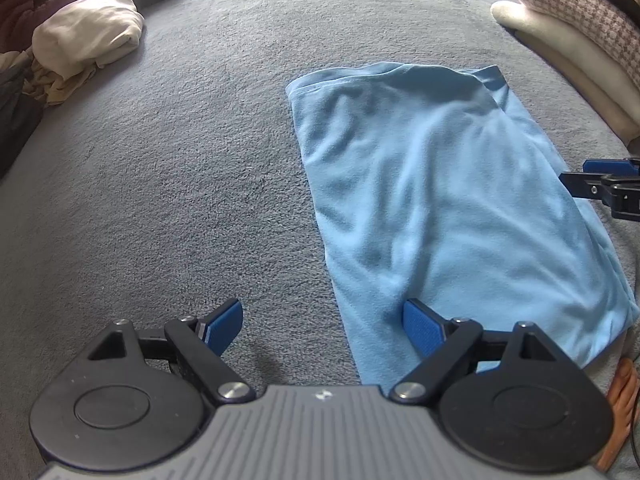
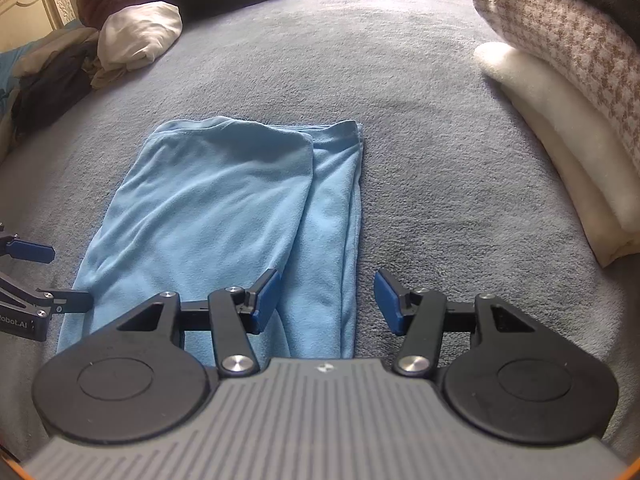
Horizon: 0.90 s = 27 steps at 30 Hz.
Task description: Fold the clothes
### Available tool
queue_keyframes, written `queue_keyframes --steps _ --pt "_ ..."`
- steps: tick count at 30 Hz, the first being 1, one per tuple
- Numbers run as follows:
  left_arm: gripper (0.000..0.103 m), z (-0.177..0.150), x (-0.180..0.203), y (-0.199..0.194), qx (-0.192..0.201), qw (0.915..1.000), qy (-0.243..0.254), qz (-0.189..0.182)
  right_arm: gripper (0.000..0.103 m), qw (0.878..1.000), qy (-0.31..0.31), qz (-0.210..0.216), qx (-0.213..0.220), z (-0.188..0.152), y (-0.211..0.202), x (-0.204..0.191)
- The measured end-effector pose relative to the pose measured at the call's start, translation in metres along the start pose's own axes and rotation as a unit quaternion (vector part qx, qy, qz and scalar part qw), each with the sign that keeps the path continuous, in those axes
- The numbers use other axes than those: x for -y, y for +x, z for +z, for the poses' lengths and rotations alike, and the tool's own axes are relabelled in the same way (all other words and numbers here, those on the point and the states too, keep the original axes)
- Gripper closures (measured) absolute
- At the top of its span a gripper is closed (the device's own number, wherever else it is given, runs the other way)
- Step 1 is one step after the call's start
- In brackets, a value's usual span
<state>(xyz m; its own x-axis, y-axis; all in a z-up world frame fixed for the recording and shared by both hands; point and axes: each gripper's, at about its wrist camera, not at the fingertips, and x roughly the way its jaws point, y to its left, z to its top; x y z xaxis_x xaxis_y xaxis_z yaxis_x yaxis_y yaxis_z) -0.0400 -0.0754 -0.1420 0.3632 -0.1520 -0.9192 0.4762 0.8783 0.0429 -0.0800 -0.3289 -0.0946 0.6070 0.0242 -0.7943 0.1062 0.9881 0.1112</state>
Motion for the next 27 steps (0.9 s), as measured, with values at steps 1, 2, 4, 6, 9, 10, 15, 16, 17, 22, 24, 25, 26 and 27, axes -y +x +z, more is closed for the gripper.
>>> queue_keyframes --steps 1,2,4,6,9,10,15,16,17,22,24,25,26,27 --pt "0.015 0.0 0.0 0.0 0.0 1.0 0.0 0.0 0.051 1.0 0.0 0.0 0.0 0.0 0.0 0.0" --pt "0.015 0.0 0.0 0.0 0.0 1.0 0.0 0.0 0.051 1.0 0.0 0.0 -0.001 0.0 0.0 0.0" --pt "0.015 0.0 0.0 0.0 0.0 1.0 0.0 0.0 0.051 1.0 0.0 0.0 -0.001 0.0 0.0 -0.001" --pt "0.015 0.0 0.0 0.0 0.001 1.0 0.0 0.001 0.051 1.0 0.0 0.0 -0.001 0.0 0.0 -0.002" --pt "0.015 0.0 0.001 0.0 0.001 1.0 0.0 0.001 0.051 1.0 0.0 0.0 -0.002 0.0 0.001 -0.002" --pt "0.015 0.0 0.001 0.0 0.001 1.0 0.001 0.001 0.051 1.0 0.0 0.001 -0.002 0.0 0.001 -0.002" --pt "0.015 0.0 0.0 0.0 0.0 1.0 -0.001 0.0 0.051 1.0 0.0 0.001 -0.003 -0.001 0.001 -0.003" --pt "0.015 0.001 0.0 0.001 0.0 1.0 0.0 0.001 0.051 1.0 0.0 0.001 -0.003 -0.001 0.002 -0.003" --pt "0.015 0.001 0.001 0.001 0.0 1.0 0.0 0.001 0.051 1.0 0.0 0.001 -0.003 -0.001 0.002 -0.003" --pt "0.014 0.001 0.001 0.001 0.004 1.0 0.003 0.0 0.051 1.0 0.0 0.001 -0.004 -0.001 0.002 -0.003" --pt "0.014 0.001 -0.002 0.001 0.013 0.9999 0.001 -0.01 0.051 1.0 0.004 0.003 -0.002 0.001 0.003 0.0" --pt "0.014 0.001 -0.004 0.001 0.019 0.9997 -0.002 -0.017 0.051 1.0 0.006 0.004 -0.002 0.002 0.004 0.002" --pt "0.014 0.002 -0.006 0.0 0.027 0.9993 -0.005 -0.026 0.051 1.0 0.009 0.006 -0.001 0.003 0.004 0.003" --pt "0.014 0.003 -0.009 -0.002 0.044 0.998 -0.013 -0.043 0.051 1.0 0.011 0.007 0.0 0.005 0.005 0.005"
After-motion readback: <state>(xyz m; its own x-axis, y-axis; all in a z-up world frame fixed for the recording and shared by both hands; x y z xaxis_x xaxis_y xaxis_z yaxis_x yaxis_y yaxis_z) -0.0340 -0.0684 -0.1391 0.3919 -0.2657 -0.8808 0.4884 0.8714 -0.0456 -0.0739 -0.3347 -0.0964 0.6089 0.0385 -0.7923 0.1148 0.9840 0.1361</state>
